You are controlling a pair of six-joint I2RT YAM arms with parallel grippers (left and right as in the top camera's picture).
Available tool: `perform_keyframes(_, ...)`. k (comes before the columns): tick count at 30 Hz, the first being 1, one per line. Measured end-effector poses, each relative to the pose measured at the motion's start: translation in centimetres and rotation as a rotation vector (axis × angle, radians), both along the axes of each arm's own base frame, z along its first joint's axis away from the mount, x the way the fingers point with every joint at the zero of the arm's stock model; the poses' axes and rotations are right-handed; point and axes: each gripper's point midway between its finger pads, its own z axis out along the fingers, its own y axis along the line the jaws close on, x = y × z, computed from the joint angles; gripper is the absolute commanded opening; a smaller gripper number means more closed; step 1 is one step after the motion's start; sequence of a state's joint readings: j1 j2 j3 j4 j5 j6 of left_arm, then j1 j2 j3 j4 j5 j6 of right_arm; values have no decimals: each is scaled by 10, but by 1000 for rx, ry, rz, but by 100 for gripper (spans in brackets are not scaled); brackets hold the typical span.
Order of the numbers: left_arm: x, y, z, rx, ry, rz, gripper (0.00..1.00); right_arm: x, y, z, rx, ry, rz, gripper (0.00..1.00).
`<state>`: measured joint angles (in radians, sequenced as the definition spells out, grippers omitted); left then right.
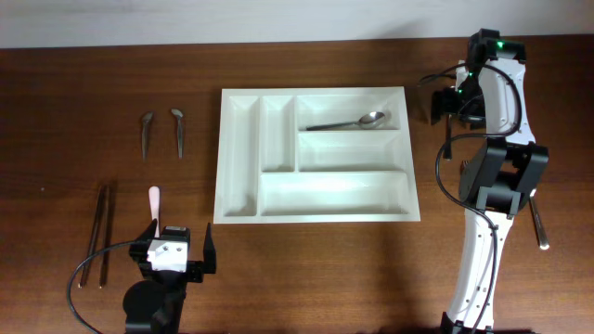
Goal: Pack container
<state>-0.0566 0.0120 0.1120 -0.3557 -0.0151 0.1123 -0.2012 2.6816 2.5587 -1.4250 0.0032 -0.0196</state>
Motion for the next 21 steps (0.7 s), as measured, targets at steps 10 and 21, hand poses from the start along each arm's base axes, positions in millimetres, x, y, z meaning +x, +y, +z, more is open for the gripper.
perform_keyframes(10,0,0,0,0,0,0,99,-8,2,-11,7,36,0,91)
perform_keyframes(21,0,0,0,0,0,0,99,-8,-1,-12,-9,39,11,60)
